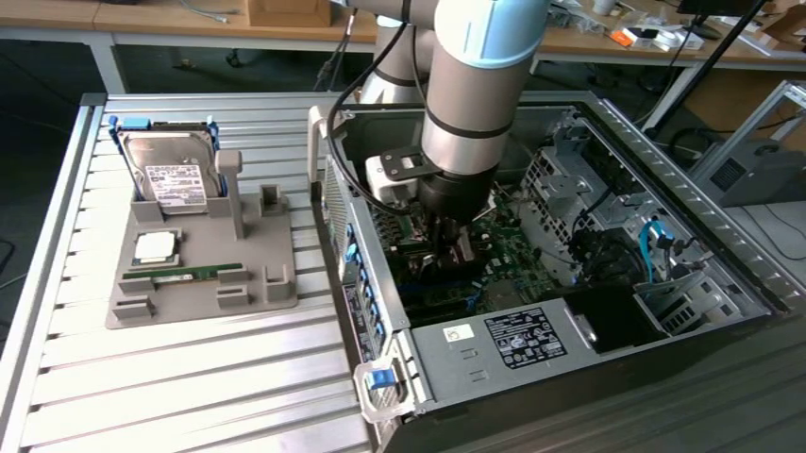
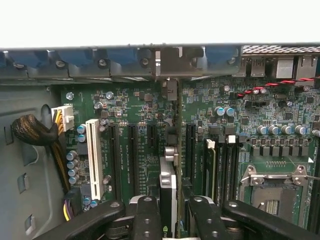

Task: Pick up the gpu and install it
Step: 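Insert the gpu into the slot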

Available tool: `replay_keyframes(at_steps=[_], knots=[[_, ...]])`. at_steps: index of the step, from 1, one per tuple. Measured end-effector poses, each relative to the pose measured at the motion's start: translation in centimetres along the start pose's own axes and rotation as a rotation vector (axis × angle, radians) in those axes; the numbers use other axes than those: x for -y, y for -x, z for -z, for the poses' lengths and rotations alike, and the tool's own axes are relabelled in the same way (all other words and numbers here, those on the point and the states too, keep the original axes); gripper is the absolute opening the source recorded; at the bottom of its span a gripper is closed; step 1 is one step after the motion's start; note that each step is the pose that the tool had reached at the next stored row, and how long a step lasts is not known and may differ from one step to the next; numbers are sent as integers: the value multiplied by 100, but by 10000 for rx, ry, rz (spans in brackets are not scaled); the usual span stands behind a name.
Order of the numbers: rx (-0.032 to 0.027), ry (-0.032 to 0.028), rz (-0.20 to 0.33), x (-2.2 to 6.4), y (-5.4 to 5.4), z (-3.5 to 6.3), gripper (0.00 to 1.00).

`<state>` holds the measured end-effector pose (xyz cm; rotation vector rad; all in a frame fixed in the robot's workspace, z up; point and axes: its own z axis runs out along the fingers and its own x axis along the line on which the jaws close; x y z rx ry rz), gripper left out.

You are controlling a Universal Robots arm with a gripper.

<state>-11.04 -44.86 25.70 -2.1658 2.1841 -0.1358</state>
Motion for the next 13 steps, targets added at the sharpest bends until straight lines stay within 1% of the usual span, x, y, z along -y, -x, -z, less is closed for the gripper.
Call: replay_keyframes(at_steps=[10, 12, 13], knots=[[-5, 2, 1, -2, 1, -35, 27], [0, 0, 0, -2, 1, -37, 27], [20, -10, -3, -2, 4, -45, 27]])
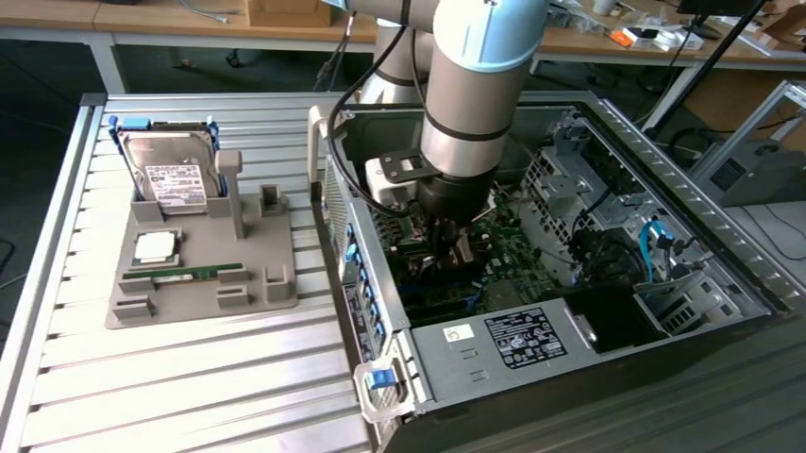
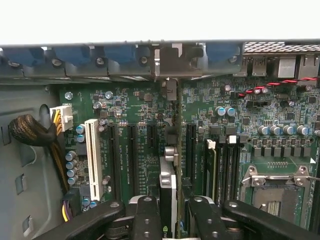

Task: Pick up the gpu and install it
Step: 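Insert the gpu into the slot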

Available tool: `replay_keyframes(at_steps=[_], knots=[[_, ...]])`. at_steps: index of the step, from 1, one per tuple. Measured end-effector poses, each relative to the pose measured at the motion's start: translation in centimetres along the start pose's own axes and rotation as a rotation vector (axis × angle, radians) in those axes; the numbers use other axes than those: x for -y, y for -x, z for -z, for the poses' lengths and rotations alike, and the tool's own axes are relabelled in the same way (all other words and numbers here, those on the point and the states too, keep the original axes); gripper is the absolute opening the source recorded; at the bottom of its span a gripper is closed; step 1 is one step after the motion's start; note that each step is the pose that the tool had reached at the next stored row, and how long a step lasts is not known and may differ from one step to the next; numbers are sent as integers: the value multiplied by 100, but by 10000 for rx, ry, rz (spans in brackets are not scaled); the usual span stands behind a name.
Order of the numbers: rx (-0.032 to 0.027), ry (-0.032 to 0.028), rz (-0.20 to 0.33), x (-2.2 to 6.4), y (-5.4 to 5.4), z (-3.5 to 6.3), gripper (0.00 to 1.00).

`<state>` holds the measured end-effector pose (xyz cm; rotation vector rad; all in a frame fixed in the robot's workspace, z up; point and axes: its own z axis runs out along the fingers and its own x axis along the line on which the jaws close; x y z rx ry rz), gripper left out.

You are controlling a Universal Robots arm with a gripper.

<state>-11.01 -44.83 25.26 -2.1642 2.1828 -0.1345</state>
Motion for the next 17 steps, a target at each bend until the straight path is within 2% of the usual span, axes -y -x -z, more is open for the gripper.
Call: replay_keyframes(at_steps=[1, 2, 3, 4, 7, 11, 14, 15, 16, 17], knots=[[-9, 3, 1, 0, -1, 3, 27], [-15, 7, 2, 0, -2, 5, 33], [-19, 9, 2, 0, -2, 7, 33], [-20, 10, 3, 0, -2, 8, 40], [-24, 12, 3, 2, -3, 25, 40], [-21, 10, 3, 21, 11, 199, 40], [-30, 9, 4, 36, 71, 345, 40], [-34, 9, 5, 39, 89, 372, 39], [-36, 9, 5, 41, 107, 395, 32], [-39, 10, 5, 42, 122, 411, 32]])
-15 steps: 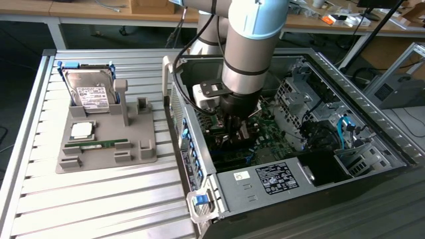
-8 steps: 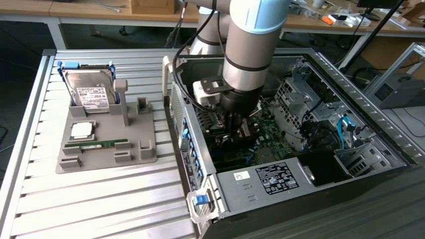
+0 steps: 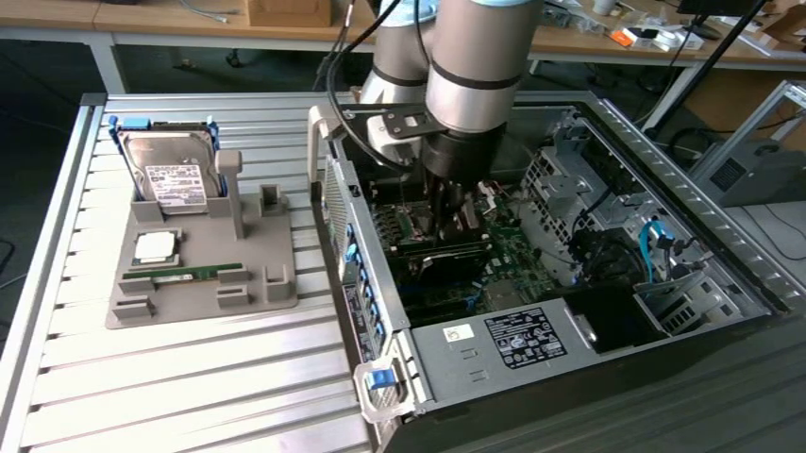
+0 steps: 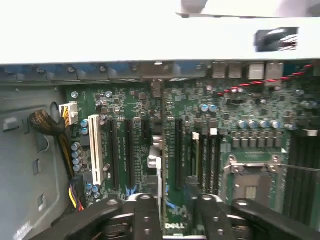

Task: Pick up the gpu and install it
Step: 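Insert the gpu into the slot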

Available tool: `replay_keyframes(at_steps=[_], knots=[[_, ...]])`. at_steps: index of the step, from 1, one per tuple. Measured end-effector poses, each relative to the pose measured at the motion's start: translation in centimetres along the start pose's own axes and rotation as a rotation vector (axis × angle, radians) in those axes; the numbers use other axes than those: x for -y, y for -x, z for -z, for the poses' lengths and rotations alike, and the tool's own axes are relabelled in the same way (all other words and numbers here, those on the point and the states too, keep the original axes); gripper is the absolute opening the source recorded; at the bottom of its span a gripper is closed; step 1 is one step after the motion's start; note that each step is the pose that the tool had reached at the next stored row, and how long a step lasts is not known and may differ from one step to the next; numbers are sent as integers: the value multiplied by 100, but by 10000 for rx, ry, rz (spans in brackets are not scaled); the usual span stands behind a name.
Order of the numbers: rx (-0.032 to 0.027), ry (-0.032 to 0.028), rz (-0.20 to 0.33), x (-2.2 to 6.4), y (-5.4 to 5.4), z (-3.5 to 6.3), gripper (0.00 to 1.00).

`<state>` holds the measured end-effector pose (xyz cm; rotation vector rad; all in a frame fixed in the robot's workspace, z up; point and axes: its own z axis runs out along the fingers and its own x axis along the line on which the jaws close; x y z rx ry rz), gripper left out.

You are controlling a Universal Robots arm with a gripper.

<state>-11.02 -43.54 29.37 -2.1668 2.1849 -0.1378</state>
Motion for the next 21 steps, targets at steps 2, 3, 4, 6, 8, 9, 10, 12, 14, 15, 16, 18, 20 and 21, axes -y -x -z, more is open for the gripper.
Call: replay_keyframes(at_steps=[2, 3, 4, 6, 8, 9, 10, 12, 14, 15, 16, 18, 20, 21], knots=[[-3, 0, 0, 2, 20, 16, 26], [-11, 0, 2, 5, 25, 19, 20], [-19, -1, 3, 10, 27, 18, 14], [-27, 14, 2, 43, 27, 15, 11], [-41, 182, 9, 124, 27, 5, 11], [-62, 432, 15, 161, 27, 0, 11], [-95, 753, 26, 206, 28, -6, 11], [-195, 1161, 41, 284, 27, -14, 11], [-712, 1282, 71, 395, 27, -27, 11], [-772, 1361, 78, 453, 26, -34, 11], [-777, 1454, 83, 517, 26, -41, 11], [-774, 1585, 92, 623, 25, -54, 11], [-688, 1693, 97, 733, 20, -65, 11], [-594, 1716, 95, 759, 17, -68, 11]])
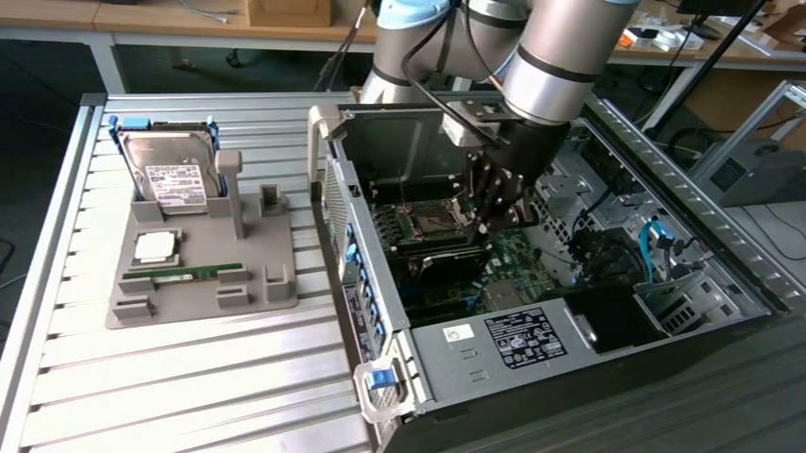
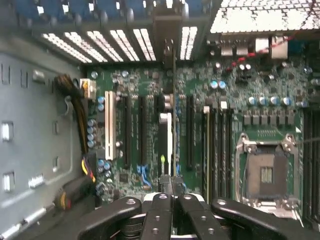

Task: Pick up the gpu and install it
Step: 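Insert the gpu into the slot, then press down on the gpu until it lock into place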

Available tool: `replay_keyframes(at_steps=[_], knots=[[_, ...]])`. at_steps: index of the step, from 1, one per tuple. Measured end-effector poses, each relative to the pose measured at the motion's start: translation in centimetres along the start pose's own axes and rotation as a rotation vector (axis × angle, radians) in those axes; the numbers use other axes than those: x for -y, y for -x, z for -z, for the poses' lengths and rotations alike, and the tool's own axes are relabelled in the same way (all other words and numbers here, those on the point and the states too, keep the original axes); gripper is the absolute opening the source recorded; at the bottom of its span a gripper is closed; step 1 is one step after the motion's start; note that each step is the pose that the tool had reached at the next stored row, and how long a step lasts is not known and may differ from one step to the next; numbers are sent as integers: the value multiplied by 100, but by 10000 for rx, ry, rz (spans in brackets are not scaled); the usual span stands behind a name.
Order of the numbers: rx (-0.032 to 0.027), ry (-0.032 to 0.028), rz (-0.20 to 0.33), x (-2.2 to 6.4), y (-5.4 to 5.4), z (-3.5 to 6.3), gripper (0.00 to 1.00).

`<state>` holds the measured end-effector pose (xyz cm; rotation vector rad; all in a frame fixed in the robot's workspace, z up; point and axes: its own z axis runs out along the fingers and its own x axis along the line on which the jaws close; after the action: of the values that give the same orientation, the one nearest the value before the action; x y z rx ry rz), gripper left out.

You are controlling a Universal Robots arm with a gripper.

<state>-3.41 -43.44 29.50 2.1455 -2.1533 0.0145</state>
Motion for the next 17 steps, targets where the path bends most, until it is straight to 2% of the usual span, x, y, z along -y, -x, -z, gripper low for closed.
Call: replay_keyframes(at_steps=[3, 4, 7, 9, 17], knots=[[474, 38, 34, 51, -13, 2, 11], [558, 50, 43, 77, -18, 4, 11], [586, 107, 48, 187, -37, 9, 11], [587, 186, 53, 304, -44, 16, 11], [587, 191, 52, 307, -45, 16, 11]])
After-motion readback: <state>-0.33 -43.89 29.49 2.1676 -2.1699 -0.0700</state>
